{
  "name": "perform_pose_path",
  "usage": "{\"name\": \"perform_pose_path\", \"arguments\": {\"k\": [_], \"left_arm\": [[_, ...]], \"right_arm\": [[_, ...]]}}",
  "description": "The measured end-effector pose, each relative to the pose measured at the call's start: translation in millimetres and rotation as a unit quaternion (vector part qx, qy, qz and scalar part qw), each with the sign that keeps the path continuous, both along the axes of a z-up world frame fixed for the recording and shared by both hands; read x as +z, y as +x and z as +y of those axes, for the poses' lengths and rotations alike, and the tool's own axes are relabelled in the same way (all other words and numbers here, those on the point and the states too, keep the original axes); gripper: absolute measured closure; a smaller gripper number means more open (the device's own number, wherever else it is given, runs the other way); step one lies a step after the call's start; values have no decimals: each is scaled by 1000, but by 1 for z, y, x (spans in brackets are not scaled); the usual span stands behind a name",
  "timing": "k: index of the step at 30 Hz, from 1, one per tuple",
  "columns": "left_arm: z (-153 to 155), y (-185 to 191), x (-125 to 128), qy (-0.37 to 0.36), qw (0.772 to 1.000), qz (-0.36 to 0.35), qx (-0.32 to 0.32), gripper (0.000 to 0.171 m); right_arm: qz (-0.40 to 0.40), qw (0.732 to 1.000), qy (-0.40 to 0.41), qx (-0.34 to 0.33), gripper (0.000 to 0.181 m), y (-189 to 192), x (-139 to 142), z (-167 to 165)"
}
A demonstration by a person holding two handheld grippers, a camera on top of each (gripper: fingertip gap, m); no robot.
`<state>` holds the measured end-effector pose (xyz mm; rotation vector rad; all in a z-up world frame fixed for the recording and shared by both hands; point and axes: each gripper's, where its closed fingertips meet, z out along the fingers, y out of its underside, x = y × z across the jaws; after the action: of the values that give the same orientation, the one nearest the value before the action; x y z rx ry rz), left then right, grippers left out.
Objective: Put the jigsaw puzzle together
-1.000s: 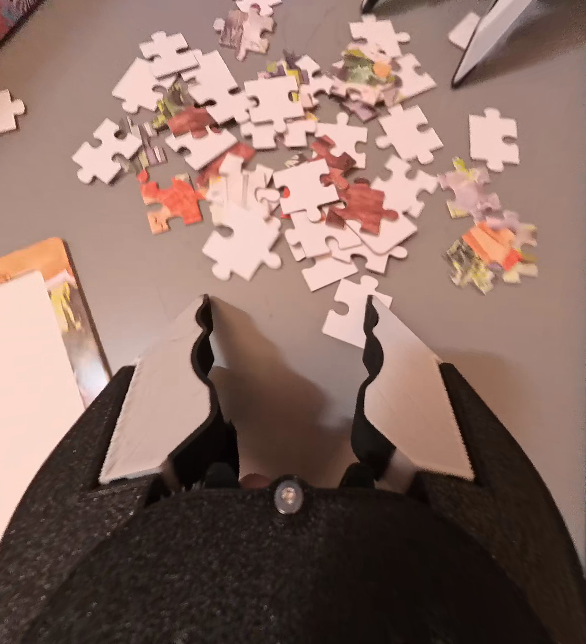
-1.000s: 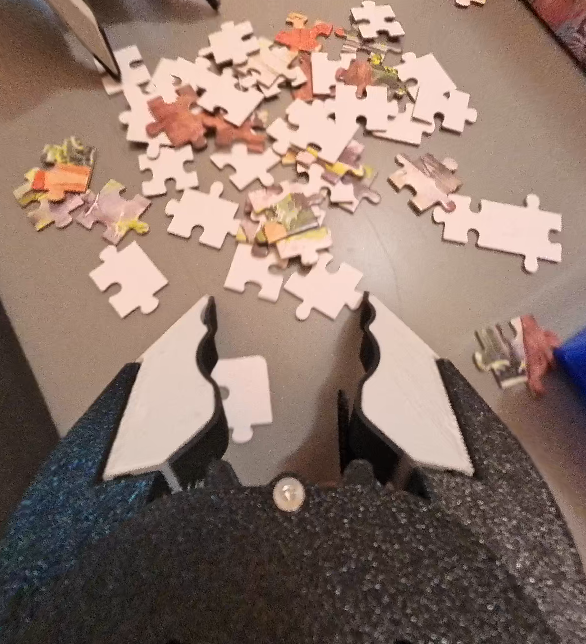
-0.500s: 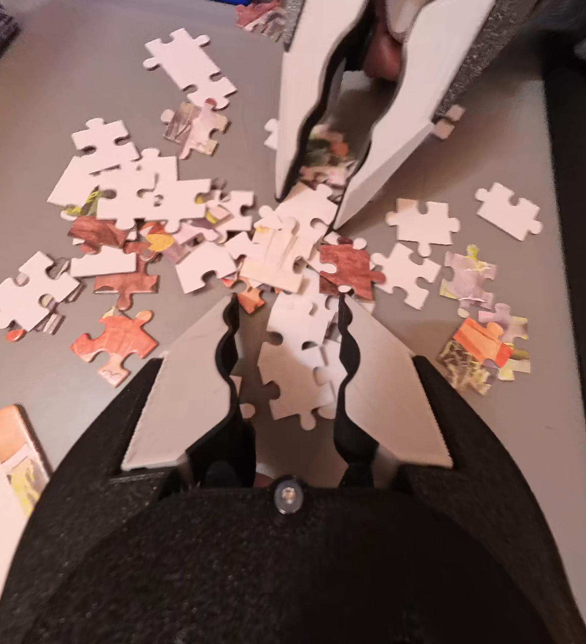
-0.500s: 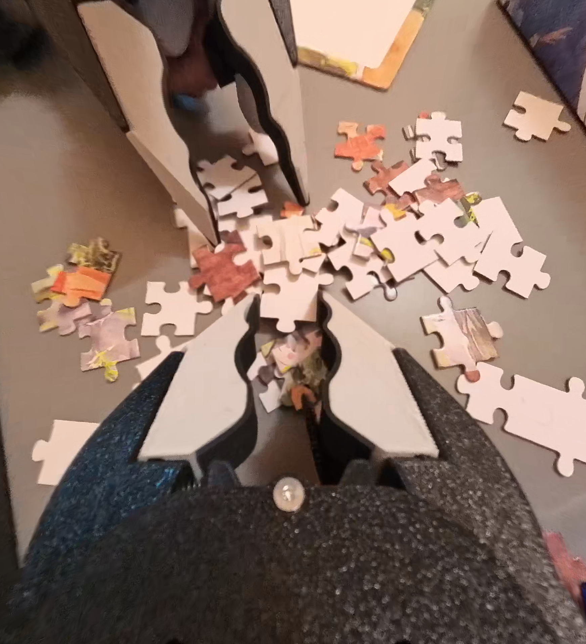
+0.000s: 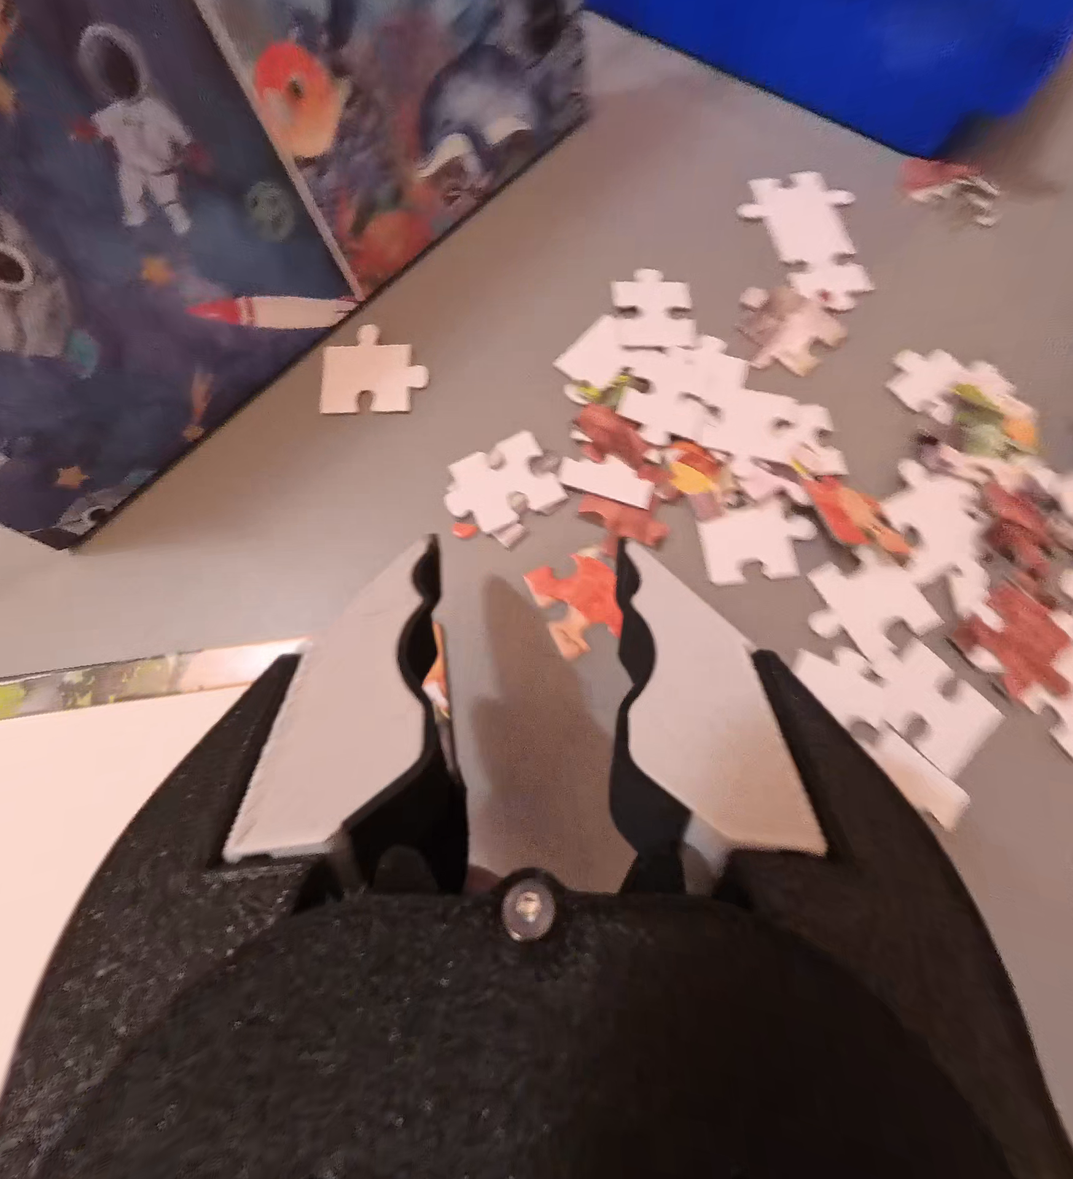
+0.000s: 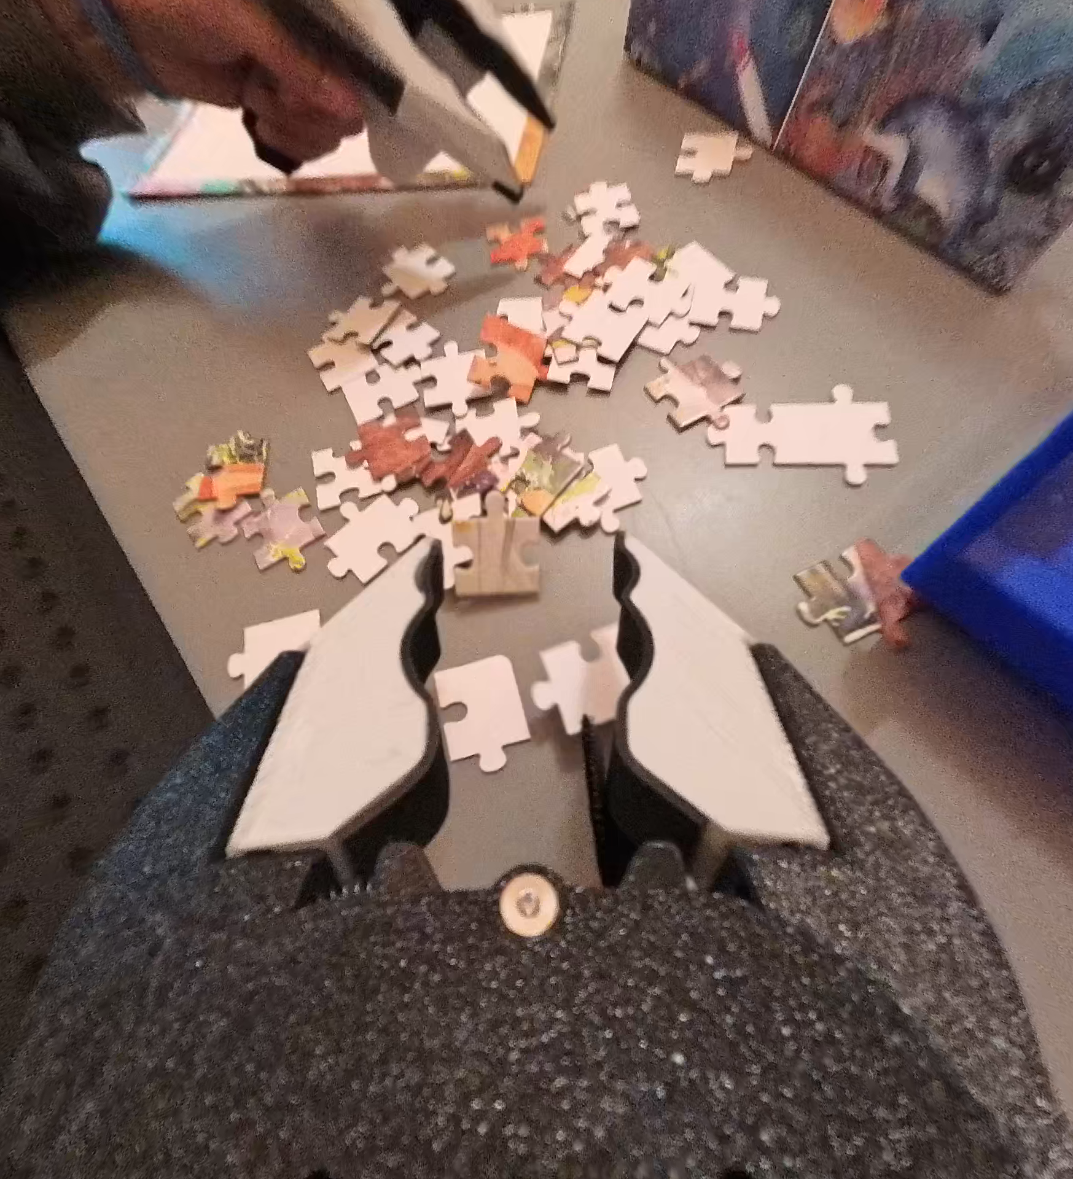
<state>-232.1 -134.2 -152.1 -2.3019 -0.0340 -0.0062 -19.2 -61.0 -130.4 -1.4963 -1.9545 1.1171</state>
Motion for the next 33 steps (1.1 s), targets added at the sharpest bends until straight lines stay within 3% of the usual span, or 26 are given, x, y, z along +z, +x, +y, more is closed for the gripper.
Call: {"name": "perform_pose_path", "arguments": {"k": [5,11,15,18,21,24,26,27,28,29,33], "left_arm": [[35,-48,0,13,996,-10,89,75],[80,-54,6,26,995,-57,78,75],[94,-29,-21,-10,994,-98,46,73],[96,-17,-22,12,993,-107,44,82],[87,34,-16,3,985,-169,-38,98],[72,83,-16,-28,975,-173,-137,105],[68,105,-11,-40,968,-162,-190,105],[71,111,-6,-35,967,-152,-203,105],[77,113,0,-27,968,-143,-205,105],[83,111,3,-21,971,-130,-200,105],[110,101,4,0,981,-37,-189,101]], "right_arm": [[-47,997,27,-49,109,10,-27,13],[-58,989,61,-120,107,40,-42,43],[-30,983,66,-170,106,20,-40,74],[-66,978,53,-190,95,2,-53,93],[-56,985,43,-155,108,-17,-49,82],[-59,988,62,-127,102,-31,-53,66],[-60,996,38,-54,117,-34,-50,30],[-65,998,13,-7,134,-31,-48,8],[-66,998,1,13,125,-30,-45,-4],[-61,998,9,6,117,-31,-43,-4],[-20,997,55,-49,125,-40,-31,27]]}}
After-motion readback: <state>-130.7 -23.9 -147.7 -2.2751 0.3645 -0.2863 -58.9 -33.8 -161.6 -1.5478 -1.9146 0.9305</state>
